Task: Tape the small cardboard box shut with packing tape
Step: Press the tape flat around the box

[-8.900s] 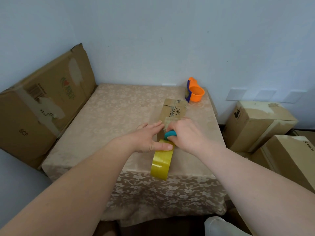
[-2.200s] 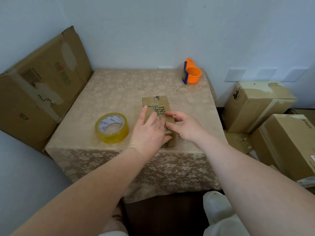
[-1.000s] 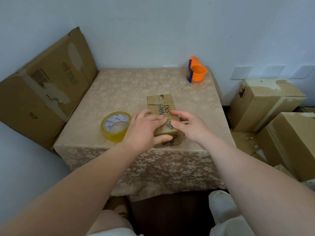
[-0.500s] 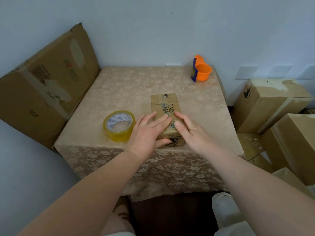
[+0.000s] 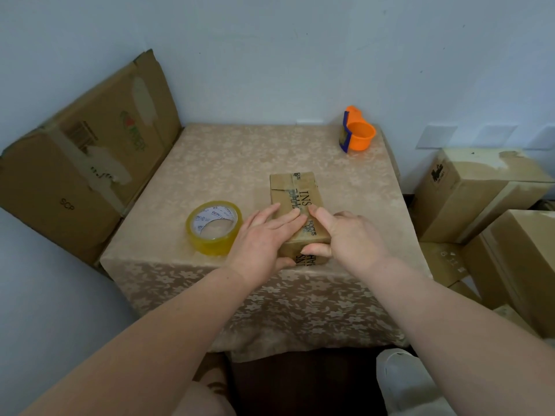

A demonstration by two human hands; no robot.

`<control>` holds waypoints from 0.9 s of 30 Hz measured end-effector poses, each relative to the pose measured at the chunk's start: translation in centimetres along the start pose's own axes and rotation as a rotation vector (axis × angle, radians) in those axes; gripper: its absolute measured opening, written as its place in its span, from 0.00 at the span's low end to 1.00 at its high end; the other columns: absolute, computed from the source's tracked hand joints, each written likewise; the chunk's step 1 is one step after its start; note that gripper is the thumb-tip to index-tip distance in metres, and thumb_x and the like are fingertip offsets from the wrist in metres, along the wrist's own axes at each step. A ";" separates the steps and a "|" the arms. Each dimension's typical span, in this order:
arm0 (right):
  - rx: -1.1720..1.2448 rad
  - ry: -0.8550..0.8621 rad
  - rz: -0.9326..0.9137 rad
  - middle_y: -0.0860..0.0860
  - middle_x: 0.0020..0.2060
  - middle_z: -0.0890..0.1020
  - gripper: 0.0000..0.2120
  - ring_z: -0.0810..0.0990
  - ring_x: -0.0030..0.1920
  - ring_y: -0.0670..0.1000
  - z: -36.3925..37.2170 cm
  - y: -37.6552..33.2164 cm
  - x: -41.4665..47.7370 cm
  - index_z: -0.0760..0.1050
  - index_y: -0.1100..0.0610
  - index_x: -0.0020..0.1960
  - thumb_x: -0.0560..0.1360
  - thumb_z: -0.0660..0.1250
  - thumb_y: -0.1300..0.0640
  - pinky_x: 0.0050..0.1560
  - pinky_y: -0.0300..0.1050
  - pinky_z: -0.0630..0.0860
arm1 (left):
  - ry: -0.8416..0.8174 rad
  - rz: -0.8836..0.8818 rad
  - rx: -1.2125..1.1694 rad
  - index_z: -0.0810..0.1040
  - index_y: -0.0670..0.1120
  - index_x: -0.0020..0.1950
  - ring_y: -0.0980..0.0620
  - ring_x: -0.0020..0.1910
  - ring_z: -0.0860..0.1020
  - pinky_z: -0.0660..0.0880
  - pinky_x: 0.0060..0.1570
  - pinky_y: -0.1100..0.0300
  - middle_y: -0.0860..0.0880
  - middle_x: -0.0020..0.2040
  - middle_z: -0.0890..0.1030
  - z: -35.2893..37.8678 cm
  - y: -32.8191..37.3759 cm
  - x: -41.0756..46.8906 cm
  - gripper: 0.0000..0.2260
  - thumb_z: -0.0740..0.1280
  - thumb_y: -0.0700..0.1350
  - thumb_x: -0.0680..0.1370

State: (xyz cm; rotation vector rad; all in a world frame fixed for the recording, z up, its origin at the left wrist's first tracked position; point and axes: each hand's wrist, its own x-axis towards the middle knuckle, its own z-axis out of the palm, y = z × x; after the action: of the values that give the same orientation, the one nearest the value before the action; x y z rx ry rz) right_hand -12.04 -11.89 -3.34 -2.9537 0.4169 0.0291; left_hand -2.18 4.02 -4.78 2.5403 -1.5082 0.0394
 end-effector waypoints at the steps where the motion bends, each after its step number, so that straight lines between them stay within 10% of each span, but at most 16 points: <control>1: -0.022 -0.003 0.000 0.57 0.55 0.78 0.40 0.76 0.56 0.57 0.1 0.0 0.1 0.53 0.46 0.74 0.69 0.59 0.31 0.55 0.48 0.70 | -0.006 -0.004 0.003 0.51 0.59 0.74 0.52 0.75 0.51 0.47 0.72 0.52 0.59 0.75 0.57 -0.1 0.1 0.0 0.39 0.71 0.56 0.69; 10: -0.269 0.156 -0.043 0.60 0.74 0.63 0.39 0.58 0.75 0.60 0.4 -1.4 -0.6 0.54 0.54 0.76 0.72 0.57 0.34 0.72 0.62 0.56 | -0.035 -0.064 0.130 0.41 0.48 0.76 0.52 0.76 0.45 0.43 0.73 0.51 0.50 0.78 0.45 -0.5 1.8 -0.7 0.40 0.66 0.51 0.75; 15: -0.348 0.334 -0.158 0.55 0.64 0.78 0.35 0.73 0.67 0.59 1.1 -2.3 -0.1 0.74 0.57 0.65 0.66 0.65 0.36 0.66 0.67 0.63 | -0.044 -0.101 0.203 0.38 0.44 0.75 0.50 0.75 0.38 0.40 0.73 0.46 0.47 0.78 0.42 -0.3 2.1 -0.7 0.37 0.61 0.51 0.78; 27: -0.309 0.368 -0.343 0.52 0.59 0.82 0.23 0.78 0.62 0.60 0.7 0.6 -0.4 0.75 0.52 0.64 0.71 0.65 0.46 0.62 0.67 0.69 | -0.089 -0.110 0.221 0.43 0.47 0.76 0.51 0.76 0.41 0.45 0.74 0.45 0.50 0.78 0.46 -1.7 0.7 -1.3 0.36 0.60 0.58 0.77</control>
State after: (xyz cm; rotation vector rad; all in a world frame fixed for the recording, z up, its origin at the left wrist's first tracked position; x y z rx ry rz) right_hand -12.60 -12.23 -4.07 -3.2936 -0.0701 -0.5428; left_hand -3.35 5.14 -3.12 2.8308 -1.4653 0.0832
